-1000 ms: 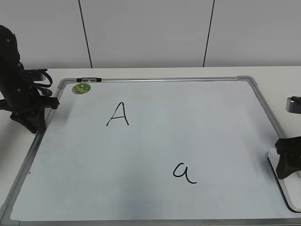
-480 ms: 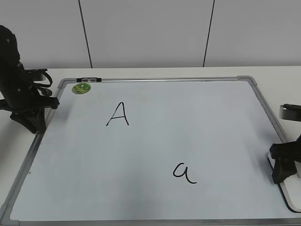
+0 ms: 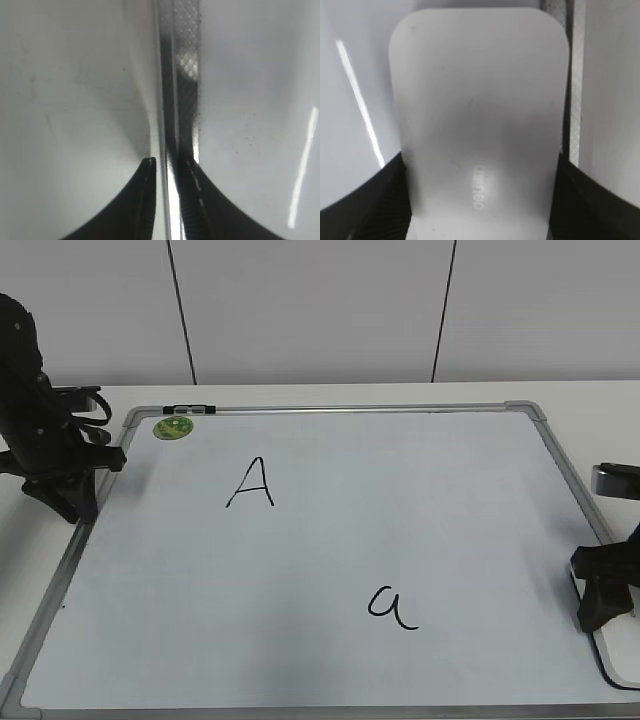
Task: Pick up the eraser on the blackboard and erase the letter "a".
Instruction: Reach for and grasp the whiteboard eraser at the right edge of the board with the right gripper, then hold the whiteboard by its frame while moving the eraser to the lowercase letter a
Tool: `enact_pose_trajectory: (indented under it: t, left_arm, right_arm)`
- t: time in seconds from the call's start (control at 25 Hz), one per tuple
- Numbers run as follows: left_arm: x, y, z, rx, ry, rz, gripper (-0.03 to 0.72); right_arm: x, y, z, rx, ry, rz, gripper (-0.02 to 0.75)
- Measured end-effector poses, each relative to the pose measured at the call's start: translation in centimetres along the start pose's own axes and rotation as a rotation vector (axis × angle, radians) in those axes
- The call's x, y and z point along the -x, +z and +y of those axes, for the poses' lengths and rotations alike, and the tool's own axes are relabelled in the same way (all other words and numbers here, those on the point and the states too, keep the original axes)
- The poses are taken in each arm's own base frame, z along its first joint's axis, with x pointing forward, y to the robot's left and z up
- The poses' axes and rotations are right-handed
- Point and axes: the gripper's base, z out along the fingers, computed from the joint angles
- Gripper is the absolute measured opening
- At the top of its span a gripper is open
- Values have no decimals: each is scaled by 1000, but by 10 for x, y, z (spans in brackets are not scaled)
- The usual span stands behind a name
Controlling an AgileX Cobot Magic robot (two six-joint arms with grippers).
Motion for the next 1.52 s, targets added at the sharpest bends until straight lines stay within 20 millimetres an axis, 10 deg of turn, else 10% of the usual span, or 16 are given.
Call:
enact_pose_trajectory:
  t: [0.72, 1.52]
  left_arm:
    - [0, 0, -1, -5, -6, 4, 29]
    - [0, 0, -2, -10, -9, 7, 29]
  right_arm:
    - [25, -32, 11, 50, -8, 23, 508]
    - [16, -33, 134, 22, -444, 59, 507]
